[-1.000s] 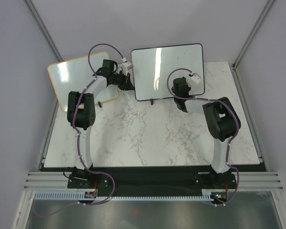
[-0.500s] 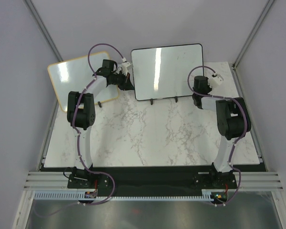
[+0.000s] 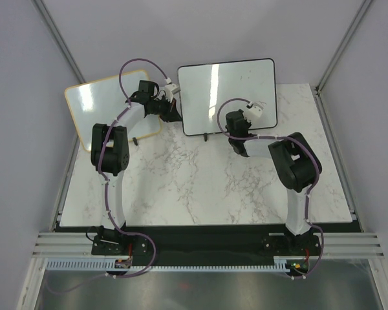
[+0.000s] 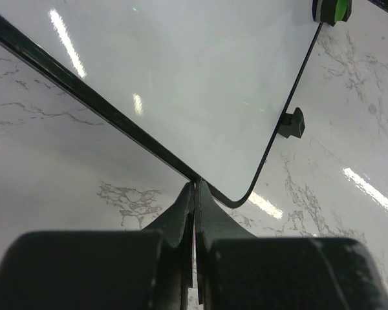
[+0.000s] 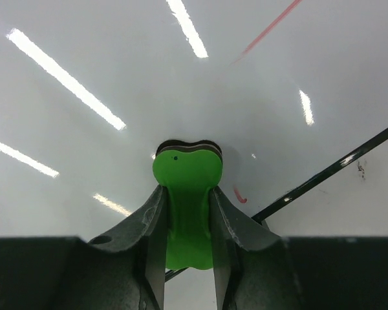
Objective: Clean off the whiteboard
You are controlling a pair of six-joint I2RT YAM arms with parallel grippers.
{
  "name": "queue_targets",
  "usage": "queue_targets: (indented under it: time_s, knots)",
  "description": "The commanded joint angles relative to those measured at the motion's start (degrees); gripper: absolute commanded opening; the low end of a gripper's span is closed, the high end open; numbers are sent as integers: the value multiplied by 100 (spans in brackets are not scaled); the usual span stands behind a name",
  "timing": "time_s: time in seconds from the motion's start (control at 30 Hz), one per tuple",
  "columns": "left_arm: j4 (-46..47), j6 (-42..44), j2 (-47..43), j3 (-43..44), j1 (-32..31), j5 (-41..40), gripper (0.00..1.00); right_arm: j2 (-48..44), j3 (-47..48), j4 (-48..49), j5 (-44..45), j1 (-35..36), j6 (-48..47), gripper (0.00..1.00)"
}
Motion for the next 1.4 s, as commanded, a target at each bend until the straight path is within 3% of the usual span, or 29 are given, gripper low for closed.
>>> queue_targets:
  time_s: [0.0, 0.4, 0.8, 0.97, 1.2, 1.37]
  knots:
    - [195, 315, -216, 94, -11, -65, 2, 210, 155, -201, 83, -117, 68, 0]
    - [195, 315, -198, 120, 24, -91, 2, -616, -742, -535, 752, -1057, 279, 0]
    - [134, 263, -268, 94, 24, 154, 2, -415, -408, -360, 23, -847, 296, 0]
    - [63, -333, -646, -266, 42, 585, 2, -274, -522, -307, -91, -829, 657, 0]
    - [871, -2039, -1401, -1583, -19, 1025, 44, -256, -689, -254, -118, -820, 666, 0]
    - [1898, -2734, -1991, -2620, -291, 894, 63, -256, -681, -263, -135, -811, 674, 0]
